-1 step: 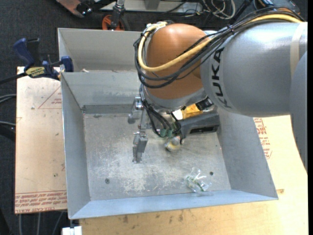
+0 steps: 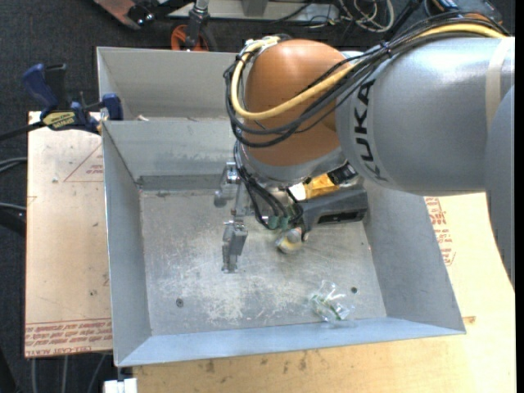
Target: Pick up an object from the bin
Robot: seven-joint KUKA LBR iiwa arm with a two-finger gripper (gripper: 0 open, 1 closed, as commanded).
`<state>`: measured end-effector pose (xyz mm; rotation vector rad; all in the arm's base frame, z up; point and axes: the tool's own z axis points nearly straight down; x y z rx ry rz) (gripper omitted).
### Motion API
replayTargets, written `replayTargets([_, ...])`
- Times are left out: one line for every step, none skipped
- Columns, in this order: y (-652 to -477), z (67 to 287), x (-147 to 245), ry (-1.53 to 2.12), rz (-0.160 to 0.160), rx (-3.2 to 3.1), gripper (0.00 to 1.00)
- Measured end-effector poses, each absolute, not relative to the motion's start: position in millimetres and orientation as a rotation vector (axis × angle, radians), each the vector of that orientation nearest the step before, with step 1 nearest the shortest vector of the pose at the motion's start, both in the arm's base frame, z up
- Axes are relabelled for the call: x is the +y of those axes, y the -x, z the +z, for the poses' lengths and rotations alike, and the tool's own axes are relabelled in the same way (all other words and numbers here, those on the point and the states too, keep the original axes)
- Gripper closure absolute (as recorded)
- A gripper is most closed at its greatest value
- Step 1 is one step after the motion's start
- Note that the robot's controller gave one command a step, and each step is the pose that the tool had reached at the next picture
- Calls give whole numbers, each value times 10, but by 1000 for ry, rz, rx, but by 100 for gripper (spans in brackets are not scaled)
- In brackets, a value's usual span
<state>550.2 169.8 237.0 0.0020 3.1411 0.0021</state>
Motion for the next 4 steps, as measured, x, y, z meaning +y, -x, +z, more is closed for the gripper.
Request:
replayTargets([-5503, 2314, 1278, 58, 4, 3140, 0])
replayTargets([-5223, 2038, 1024, 19, -3, 3139, 0])
replayTargets([-5539, 1891, 864, 74, 3, 3140, 0])
replayTargets([-5622, 1840, 558, 193, 1, 3129, 0])
